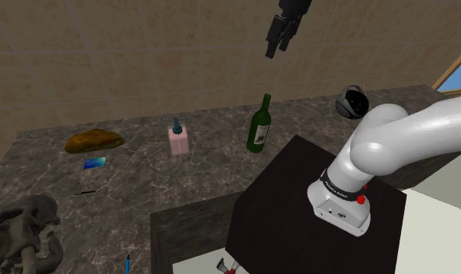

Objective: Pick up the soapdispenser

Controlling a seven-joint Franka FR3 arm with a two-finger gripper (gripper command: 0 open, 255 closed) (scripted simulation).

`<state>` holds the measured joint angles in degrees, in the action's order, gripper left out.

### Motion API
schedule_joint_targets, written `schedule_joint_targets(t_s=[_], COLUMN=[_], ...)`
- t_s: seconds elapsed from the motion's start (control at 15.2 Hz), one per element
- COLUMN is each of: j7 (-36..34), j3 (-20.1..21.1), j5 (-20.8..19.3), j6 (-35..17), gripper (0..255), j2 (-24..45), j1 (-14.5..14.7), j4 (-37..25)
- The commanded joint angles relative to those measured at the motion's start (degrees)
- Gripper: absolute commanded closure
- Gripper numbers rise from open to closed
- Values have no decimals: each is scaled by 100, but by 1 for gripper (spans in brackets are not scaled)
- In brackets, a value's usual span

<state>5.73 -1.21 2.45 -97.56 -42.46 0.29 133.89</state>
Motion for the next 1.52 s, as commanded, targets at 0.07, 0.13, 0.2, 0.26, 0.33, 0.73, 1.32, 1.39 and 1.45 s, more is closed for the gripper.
schedule_joint_targets(t_s=[0.07,0.13,0.2,0.26,0.33,0.73,1.32,1.39,1.45], j7=[-54,-107,-159,-212,-264,-583,-1095,-1154,-1212], j3=[50,99,147,195,242,500,790,811,828], j5=[24,47,68,86,103,147,12,-16,-46], j6=[-144,-285,-424,-560,-693,-1409,-2139,-2191,-2236], gripper=[0,0,0,0,0,0,0,0,0], j2=[172,350,532,719,910,2129,4104,4329,4556], j1=[17,33,47,62,76,149,256,273,292], j4=[2,-2,-15,-35,-62,-379,-1332,-1473,-1621])
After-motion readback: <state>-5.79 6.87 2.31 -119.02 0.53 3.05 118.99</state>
